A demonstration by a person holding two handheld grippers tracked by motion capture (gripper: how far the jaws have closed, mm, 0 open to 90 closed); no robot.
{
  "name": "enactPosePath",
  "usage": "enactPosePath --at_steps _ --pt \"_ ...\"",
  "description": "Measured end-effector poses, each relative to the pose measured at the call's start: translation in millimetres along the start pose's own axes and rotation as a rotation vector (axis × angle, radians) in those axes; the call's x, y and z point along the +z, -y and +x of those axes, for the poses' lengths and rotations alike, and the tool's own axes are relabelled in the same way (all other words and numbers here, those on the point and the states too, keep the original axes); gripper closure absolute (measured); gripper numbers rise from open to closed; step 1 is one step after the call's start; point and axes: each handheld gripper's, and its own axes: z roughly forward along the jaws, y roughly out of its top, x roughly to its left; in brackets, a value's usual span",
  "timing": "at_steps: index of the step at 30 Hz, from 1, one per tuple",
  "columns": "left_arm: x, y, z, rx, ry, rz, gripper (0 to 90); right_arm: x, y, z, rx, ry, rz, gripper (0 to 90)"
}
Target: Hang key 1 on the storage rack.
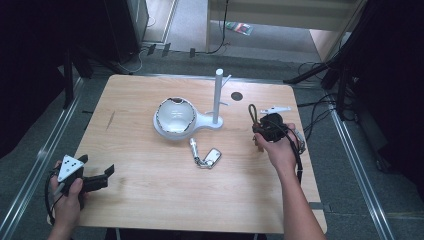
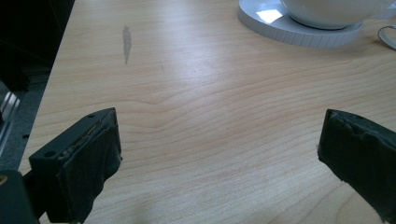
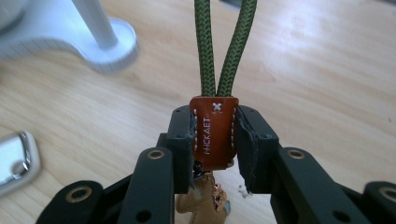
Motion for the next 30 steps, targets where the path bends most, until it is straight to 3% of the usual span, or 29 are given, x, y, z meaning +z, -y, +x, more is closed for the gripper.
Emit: enactPosePath --at_steps 8,13,20,25,30 --pt "0.2 -0.1 0.3 -0.002 0.002 0.002 0.0 -3.7 -15.8 11.8 0.015 -0.025 -0.127 69.4" --pt "0.3 -0.1 0.3 -0.003 0.003 0.001 0.0 -5.0 -27.1 16.4 0.017 -0.044 -0.169 69.3" --pt "0.4 -0.1 0.6 -0.005 0.005 0.001 0.0 -8.8 -42.8 22.9 -0.018 -0.059 -0.241 69.2" --pt "0.4 -0.1 0.7 -0.004 0.005 0.001 0.0 -10.3 -54.1 20.3 -0.005 -0.085 -0.279 69.1" --pt "0.6 -0.1 0.9 -0.008 0.007 0.001 0.0 -9.6 -63.7 14.3 0.022 -0.145 -0.310 69.1"
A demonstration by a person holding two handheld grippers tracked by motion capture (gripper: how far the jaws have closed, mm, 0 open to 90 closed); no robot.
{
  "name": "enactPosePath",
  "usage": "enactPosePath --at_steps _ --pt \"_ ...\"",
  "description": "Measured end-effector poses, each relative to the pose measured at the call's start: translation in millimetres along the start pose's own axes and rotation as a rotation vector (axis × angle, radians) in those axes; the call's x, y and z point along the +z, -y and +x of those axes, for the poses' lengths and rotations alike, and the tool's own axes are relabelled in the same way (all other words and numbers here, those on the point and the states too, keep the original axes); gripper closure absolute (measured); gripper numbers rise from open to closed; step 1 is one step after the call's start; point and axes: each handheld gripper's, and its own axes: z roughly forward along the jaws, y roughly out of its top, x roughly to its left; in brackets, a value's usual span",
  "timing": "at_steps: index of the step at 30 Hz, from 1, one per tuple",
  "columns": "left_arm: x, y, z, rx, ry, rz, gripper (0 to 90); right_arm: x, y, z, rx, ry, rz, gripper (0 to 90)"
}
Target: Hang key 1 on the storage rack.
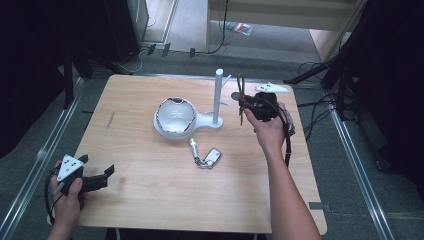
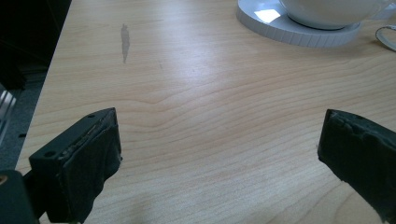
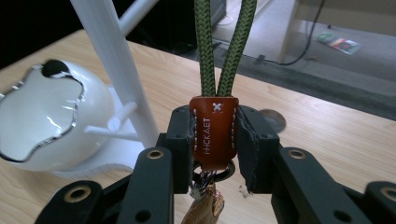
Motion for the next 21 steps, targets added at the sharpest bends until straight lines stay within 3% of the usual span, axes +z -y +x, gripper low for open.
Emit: enactPosePath --at_steps 13,15,21 --pt "0.0 0.0 -0.2 0.003 -0.004 -0.001 0.0 10.4 -19.4 -0.4 -0.021 -0.079 0.036 68.9" --pt "0.0 0.0 -0.2 0.002 -0.004 -0.001 0.0 14.3 -22.1 0.7 -0.066 -0.082 0.057 68.8" --pt "0.0 -0.1 -0.1 0.000 -0.002 0.000 0.0 17.7 -26.3 3.1 -0.081 -0.127 0.061 68.8"
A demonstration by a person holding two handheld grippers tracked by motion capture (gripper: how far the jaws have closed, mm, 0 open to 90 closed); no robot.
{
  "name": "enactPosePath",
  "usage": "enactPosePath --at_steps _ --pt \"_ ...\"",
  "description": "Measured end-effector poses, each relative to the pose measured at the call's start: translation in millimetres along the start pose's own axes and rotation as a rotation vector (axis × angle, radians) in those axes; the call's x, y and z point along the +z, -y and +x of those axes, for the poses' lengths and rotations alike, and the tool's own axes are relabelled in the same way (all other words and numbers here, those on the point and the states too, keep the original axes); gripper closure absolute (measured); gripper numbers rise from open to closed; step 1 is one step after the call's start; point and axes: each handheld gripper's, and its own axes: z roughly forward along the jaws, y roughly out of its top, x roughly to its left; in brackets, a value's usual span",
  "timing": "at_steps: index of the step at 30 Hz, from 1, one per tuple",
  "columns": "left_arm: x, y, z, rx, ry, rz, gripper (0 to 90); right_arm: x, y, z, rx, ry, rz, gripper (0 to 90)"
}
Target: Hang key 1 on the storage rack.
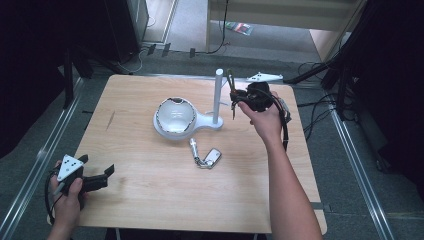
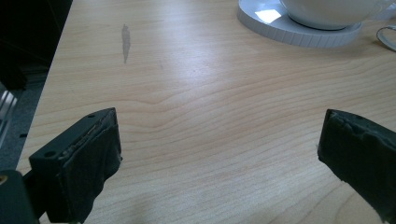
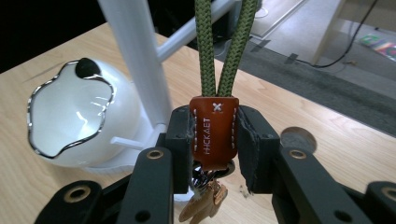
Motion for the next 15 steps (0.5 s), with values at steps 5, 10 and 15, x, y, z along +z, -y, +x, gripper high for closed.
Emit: enactPosePath --at_steps 5,10,15 --pt "0.1 0.0 -0.2 0.000 -0.002 -0.002 0.0 5.7 0.3 1.6 -0.015 -0.018 0.027 68.6" --pt "0.1 0.0 -0.2 0.001 -0.002 -0.002 0.0 7.0 2.5 1.9 -0.029 -0.021 0.043 68.3" --pt "0.2 -0.1 0.1 0.000 0.001 0.001 0.0 6.2 5.8 1.2 -0.015 -0.024 0.047 67.0"
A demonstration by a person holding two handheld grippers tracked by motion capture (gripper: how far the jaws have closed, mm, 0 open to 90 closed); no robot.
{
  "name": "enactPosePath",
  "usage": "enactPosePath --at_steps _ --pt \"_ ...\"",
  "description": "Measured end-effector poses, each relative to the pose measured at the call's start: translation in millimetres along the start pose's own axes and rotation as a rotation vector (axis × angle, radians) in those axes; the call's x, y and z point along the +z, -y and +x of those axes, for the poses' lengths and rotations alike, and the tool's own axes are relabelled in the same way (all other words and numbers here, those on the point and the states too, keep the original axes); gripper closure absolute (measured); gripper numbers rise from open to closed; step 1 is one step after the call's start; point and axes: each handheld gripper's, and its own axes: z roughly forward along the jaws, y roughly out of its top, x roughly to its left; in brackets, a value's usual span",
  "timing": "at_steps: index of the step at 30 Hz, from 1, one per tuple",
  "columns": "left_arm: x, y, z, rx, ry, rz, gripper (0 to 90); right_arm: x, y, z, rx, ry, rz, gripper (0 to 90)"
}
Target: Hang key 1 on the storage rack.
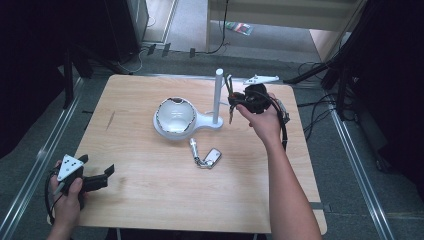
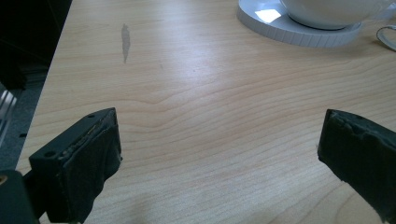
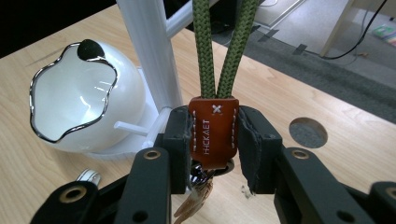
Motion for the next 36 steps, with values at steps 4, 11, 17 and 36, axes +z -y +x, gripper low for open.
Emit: enactPosePath --at_steps 4,11,17,36 --pt "0.6 -0.4 0.7 -0.001 0.001 0.003 0.0 -1.2 1.9 0.3 0.004 0.003 -0.005 63.8" --pt "1.0 -0.9 1.4 -0.005 0.003 0.004 0.0 -15.8 3.7 1.5 0.032 0.043 -0.048 57.2" --pt "1.6 -1.1 1.7 -0.009 0.002 0.004 0.0 -28.9 4.9 13.6 -0.001 0.113 -0.006 51.7" --pt "1.5 -1.1 1.4 -0.006 0.000 0.004 0.0 -46.6 19.8 37.0 -0.043 0.153 0.073 39.9"
